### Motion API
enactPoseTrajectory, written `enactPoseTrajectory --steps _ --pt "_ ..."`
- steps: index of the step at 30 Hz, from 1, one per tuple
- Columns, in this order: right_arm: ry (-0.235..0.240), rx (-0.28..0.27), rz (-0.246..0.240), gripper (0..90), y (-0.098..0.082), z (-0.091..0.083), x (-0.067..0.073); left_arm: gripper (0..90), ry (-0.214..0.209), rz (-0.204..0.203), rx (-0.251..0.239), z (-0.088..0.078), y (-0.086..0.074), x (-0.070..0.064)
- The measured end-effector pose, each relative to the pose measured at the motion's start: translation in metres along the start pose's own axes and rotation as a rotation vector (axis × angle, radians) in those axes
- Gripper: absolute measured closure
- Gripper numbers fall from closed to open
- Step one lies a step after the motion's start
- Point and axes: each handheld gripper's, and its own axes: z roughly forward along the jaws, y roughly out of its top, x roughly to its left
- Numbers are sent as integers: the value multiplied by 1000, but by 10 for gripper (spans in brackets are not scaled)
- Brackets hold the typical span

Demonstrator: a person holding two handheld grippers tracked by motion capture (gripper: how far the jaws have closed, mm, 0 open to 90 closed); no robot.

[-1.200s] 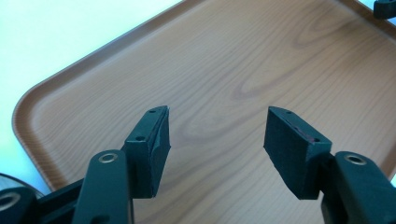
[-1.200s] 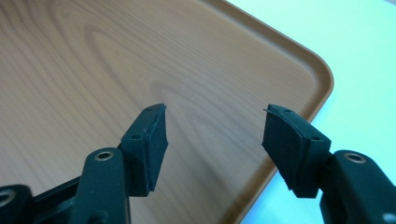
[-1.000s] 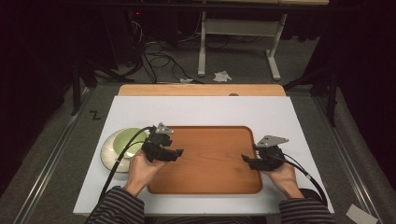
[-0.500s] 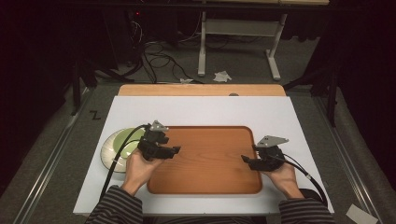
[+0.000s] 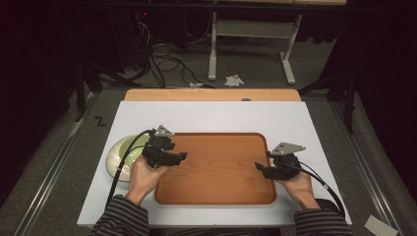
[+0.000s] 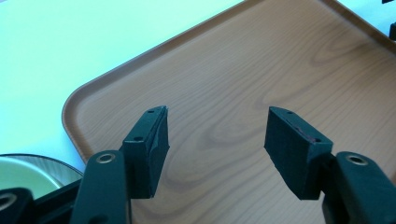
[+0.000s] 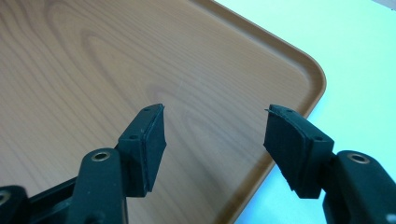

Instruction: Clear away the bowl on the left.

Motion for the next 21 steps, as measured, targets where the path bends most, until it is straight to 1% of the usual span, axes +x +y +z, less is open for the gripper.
enactPoseTrajectory --steps 2,3,5,8,9,12,14,15,17,20,21 --pt "-4 -2 2 399 0 0 0 398 -2 -1 -5 -1 0 0" --pt "-9 0 10 397 0 0 0 399 10 3 -26 -4 0 1" --pt "-16 8 34 390 0 0 -2 406 24 -4 -46 -6 0 1" --pt "-19 15 45 389 -1 0 -2 406 22 -5 -45 -6 0 1" --pt "-19 18 49 390 0 -1 -3 406 27 -5 -42 -7 0 1" --pt "-16 14 43 391 0 -1 -3 407 30 -8 -40 -7 1 3" --pt "-14 15 42 392 0 -1 -2 407 40 -17 -38 -8 1 5" --pt "-14 9 48 391 -1 -1 -2 407 42 -21 -36 -9 0 7" --pt "-14 15 55 392 0 -1 -3 407 50 -32 -30 -9 0 9" --pt "-9 17 54 393 0 0 -2 407 60 -33 -25 -9 0 10" --pt "-3 20 47 394 0 1 -3 405 62 -36 -22 -10 0 13"
